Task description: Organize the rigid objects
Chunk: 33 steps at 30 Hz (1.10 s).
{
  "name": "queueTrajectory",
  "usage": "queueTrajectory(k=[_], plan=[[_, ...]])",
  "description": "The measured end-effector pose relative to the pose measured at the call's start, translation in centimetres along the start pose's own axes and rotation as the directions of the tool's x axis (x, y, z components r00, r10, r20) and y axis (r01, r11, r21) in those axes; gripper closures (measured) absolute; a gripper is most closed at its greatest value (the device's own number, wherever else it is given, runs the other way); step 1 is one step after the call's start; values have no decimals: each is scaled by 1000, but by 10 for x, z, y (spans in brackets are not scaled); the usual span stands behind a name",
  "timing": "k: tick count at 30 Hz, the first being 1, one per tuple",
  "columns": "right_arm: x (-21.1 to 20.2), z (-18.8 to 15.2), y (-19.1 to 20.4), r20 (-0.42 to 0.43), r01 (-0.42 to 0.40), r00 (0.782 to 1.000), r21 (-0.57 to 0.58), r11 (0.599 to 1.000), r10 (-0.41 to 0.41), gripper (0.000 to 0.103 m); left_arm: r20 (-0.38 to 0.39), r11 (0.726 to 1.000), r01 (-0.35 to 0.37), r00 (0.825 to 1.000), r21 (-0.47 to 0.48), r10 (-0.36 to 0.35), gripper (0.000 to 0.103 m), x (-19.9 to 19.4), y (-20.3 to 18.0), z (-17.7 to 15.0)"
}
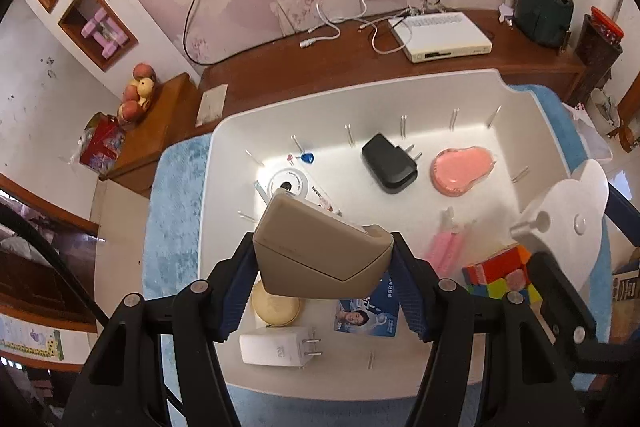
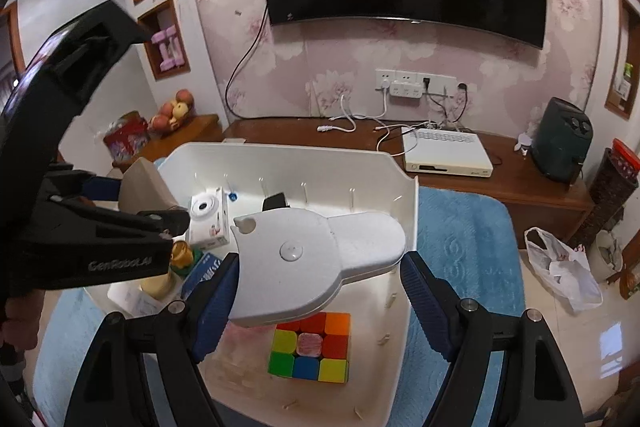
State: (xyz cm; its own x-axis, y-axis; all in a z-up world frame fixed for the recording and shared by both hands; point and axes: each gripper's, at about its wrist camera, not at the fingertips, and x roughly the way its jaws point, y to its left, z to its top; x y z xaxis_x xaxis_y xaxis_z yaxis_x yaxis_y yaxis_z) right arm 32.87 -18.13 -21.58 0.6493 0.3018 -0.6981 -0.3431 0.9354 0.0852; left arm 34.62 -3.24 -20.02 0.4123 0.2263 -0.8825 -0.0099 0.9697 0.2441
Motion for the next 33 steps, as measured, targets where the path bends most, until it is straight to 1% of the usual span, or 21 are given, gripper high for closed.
queueTrajectory(k=[6, 9, 12, 15, 19, 22, 33], plan=[[16, -5, 0, -39, -11, 999, 2, 1000, 11, 23, -53, 1000, 15, 999, -7, -15, 36, 18, 0, 0], [20, -4, -1, -51, -9, 999, 11, 1000, 10, 23, -65, 1000, 18, 998, -3, -18, 36, 22, 0, 2], [22, -2, -3, -62, -15, 998, 34, 999, 17, 22, -65, 1000, 21, 998, -2, -21, 35, 21, 0, 3], [21, 0, -6, -69, -25, 997, 70, 997, 30, 22, -67, 1000, 19, 998, -6, -19, 28, 21, 2, 4], [19, 3, -10, -68, -32, 997, 113, 993, 39, 20, -60, 1000, 24, 998, -13, -25, 24, 17, 6, 5], [16, 5, -9, -67, -28, 997, 124, 992, 36, 20, -54, 1000, 18, 998, -19, -19, 24, 15, 11, 5], [-2, 11, 1, -51, -18, 998, 101, 995, 23, 20, -33, 999, 16, 999, -35, -17, 24, -3, 23, 1]])
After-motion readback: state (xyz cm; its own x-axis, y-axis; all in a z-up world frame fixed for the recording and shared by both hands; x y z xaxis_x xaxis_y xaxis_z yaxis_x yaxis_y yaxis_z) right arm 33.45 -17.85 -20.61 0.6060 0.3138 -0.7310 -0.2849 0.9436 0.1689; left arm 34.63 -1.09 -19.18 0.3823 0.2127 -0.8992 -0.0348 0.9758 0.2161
